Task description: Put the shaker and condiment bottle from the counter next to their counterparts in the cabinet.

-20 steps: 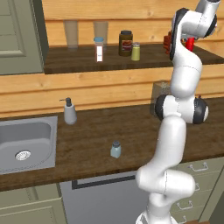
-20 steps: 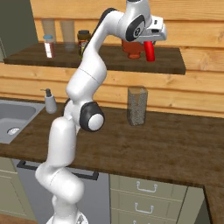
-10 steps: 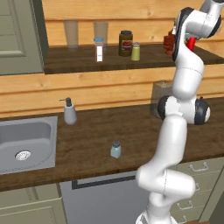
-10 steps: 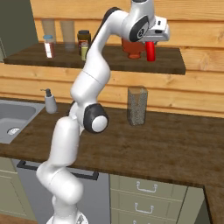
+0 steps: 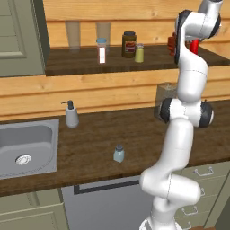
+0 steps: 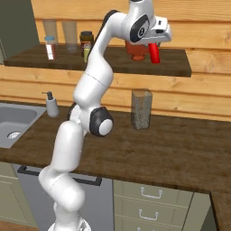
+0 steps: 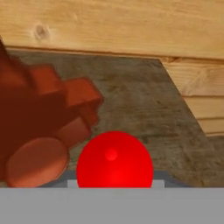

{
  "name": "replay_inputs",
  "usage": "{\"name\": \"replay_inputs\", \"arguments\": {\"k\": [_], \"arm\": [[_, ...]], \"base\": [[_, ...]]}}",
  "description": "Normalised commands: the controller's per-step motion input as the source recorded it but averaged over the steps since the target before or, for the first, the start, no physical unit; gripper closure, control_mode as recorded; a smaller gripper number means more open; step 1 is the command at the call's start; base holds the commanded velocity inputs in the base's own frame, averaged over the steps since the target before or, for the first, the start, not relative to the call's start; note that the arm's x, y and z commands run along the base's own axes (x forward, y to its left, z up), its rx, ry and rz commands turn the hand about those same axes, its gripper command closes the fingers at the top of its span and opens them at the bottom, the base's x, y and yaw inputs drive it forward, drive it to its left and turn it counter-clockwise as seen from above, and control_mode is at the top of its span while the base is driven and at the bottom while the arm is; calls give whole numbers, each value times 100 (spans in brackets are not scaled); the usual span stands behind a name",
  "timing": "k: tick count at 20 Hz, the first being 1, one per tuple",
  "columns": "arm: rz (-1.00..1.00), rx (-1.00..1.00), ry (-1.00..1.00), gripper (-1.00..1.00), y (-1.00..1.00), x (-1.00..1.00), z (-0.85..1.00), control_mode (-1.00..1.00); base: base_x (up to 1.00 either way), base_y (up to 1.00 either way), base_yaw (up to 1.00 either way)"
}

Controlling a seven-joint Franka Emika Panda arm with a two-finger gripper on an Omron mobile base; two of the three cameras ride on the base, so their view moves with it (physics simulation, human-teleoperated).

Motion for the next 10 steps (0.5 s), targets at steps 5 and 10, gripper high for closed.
{"name": "replay_inputs", "arguments": {"k": [5,10], "arm": [[0,16,12,100,-28,2,25,-100],[0,23,10,100,-42,0,29,-100]], "base": [[0,0,0],[0,0,0]]}}
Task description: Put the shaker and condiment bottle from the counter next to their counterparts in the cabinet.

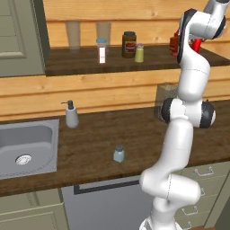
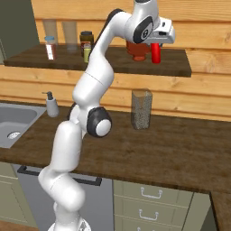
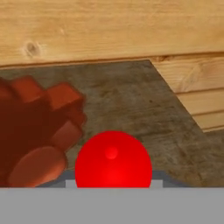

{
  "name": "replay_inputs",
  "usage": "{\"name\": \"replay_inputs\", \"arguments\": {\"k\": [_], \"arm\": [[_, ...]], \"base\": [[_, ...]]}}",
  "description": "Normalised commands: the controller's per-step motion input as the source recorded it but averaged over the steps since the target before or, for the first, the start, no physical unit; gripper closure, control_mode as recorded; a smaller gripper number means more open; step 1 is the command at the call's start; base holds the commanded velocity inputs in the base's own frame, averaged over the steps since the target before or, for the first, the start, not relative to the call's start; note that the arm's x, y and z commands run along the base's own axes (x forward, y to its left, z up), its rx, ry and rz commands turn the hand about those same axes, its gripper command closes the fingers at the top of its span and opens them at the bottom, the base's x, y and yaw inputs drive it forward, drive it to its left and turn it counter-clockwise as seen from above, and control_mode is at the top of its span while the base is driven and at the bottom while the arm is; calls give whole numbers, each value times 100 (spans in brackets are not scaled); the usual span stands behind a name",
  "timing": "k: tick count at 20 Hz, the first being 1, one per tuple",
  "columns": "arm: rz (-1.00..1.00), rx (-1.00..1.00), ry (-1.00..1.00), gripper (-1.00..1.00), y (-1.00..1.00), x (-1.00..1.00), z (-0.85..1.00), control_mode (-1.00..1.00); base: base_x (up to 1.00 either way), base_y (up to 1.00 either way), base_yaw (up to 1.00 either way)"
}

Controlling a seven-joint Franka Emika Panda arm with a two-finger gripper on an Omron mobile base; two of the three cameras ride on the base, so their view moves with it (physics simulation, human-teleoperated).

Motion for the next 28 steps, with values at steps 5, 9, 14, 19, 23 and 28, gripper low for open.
{"name": "replay_inputs", "arguments": {"k": [5,9,14,19,23,28], "arm": [[0,12,12,-100,-7,0,10,-100],[0,13,12,-100,-2,0,33,-100],[0,13,12,-100,0,0,67,-100],[0,8,14,-100,0,0,87,-100],[0,1,8,-100,0,-2,74,-100],[-6,0,-2,-100,35,-46,-18,-100]], "base": [[0,0,0],[0,0,0],[0,0,0],[0,0,0],[0,0,0],[0,0,0]]}}
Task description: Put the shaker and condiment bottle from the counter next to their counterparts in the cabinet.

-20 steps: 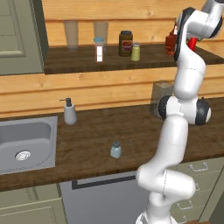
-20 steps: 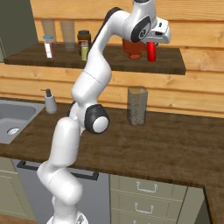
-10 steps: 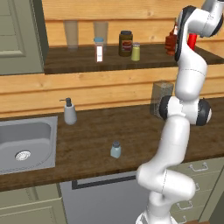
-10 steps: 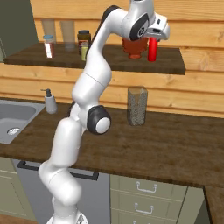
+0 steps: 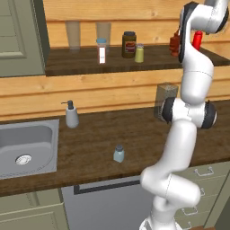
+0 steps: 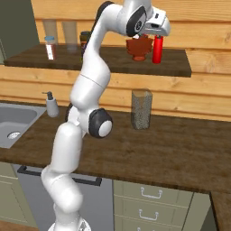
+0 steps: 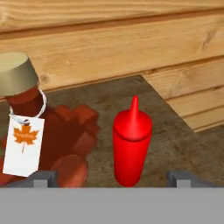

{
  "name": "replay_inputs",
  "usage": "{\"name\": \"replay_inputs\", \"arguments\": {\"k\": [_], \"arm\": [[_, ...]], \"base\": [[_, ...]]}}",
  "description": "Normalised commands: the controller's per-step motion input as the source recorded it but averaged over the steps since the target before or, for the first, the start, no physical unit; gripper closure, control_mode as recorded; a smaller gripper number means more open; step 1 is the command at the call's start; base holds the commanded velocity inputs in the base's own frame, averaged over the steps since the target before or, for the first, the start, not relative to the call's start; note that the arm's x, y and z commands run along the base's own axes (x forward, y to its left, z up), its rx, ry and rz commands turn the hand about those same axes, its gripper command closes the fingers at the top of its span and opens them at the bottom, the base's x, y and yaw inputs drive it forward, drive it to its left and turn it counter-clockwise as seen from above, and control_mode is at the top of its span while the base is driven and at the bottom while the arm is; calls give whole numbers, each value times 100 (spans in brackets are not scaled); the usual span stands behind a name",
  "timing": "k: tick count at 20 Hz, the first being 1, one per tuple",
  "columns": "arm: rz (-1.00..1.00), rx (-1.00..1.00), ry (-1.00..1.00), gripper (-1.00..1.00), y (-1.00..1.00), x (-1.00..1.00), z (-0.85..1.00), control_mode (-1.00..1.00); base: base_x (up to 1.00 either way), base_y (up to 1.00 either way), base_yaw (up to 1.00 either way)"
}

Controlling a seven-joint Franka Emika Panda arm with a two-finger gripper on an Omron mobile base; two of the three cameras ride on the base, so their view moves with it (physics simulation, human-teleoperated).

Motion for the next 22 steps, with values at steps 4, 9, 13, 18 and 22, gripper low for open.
{"name": "replay_inputs", "arguments": {"k": [4,9,13,18,22], "arm": [[-3,2,-20,-100,57,-100,-55,-100],[-5,3,-25,-100,75,-100,-75,-100],[-6,8,-1,-100,38,-56,-27,-100],[0,0,-24,-100,84,-100,-93,-100],[0,-3,-36,-100,98,-100,-100,-100]], "base": [[0,0,0],[0,0,0],[0,0,0],[0,0,0],[0,0,0]]}}
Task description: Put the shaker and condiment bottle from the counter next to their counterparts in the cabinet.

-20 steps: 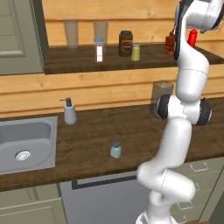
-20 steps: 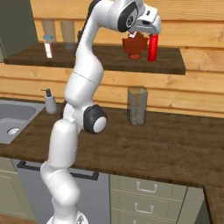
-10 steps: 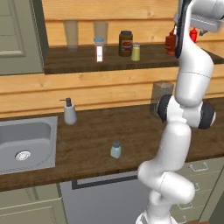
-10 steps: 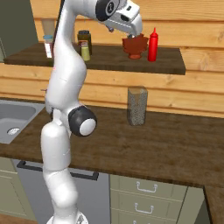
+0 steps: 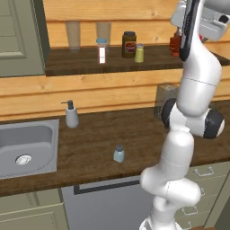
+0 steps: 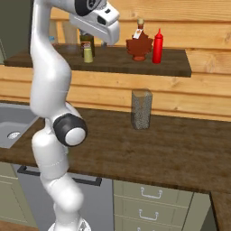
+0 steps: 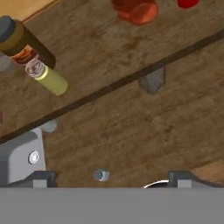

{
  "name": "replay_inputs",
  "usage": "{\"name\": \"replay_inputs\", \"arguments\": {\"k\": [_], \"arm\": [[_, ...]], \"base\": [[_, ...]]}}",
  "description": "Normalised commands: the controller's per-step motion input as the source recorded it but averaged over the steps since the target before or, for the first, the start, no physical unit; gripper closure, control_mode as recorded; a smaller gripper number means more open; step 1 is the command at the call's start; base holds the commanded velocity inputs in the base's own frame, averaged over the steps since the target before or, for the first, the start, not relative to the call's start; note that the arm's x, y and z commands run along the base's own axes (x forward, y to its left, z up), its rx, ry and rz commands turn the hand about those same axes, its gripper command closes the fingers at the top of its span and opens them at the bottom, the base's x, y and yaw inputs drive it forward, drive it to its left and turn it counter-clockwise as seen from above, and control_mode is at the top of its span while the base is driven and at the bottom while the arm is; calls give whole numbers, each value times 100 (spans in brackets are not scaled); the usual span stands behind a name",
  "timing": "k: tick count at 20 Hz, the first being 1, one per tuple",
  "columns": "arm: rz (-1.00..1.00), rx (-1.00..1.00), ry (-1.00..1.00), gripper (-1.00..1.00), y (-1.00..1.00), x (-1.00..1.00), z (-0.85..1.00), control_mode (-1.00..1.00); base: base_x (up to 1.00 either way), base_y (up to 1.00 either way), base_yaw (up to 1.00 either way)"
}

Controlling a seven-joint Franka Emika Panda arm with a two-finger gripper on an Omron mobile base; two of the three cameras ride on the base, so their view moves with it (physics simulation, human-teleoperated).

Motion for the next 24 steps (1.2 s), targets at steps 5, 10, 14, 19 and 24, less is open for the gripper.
{"name": "replay_inputs", "arguments": {"k": [5,10,14,19,24], "arm": [[0,-1,-29,-100,68,-85,-75,-100],[0,1,-7,-100,41,-55,-37,-100],[0,-14,-30,-100,75,-100,-100,-100],[0,-18,-37,-100,60,-100,-100,-100],[0,-5,-23,-100,30,-93,-74,-100]], "base": [[0,0,0],[0,0,0],[0,0,0],[0,0,0],[0,0,0]]}}
